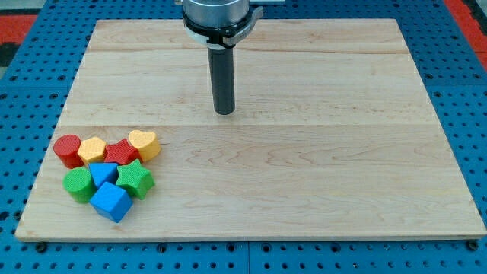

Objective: Push the blue cube into the green star

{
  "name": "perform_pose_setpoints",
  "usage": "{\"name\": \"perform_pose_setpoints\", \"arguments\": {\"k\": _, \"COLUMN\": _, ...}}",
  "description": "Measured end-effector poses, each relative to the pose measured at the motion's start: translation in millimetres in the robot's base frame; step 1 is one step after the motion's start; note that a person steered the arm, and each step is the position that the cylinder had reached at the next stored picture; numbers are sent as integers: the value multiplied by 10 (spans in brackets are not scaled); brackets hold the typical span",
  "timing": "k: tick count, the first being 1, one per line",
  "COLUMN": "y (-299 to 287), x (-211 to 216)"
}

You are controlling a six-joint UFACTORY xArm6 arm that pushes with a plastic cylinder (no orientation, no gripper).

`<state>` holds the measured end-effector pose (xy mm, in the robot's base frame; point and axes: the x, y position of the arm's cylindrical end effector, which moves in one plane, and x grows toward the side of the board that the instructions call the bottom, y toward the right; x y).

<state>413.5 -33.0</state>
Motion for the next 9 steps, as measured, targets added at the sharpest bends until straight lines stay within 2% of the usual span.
{"name": "perform_pose_setpoints", "arguments": {"k": 2, "y": 58, "x": 118}}
{"name": "perform_pose_setpoints", "arguments": {"k": 3, "y": 332, "x": 660}}
{"name": "perform_pose_setpoints", "arguments": {"k": 4, "y": 204, "x": 1463}}
{"name": "perform_pose_setpoints", "arguments": {"k": 5, "y": -154, "x": 2053}}
{"name": "perform_pose_setpoints", "arguments": {"k": 6, "y": -154, "x": 2054}}
{"name": "perform_pose_setpoints", "arguments": {"k": 7, "y": -588, "x": 2044}}
{"name": "perform_pose_setpoints", "arguments": {"k": 8, "y": -1393, "x": 2047}}
{"name": "perform_pose_setpoints", "arguments": {"k": 9, "y": -1537, "x": 1808}}
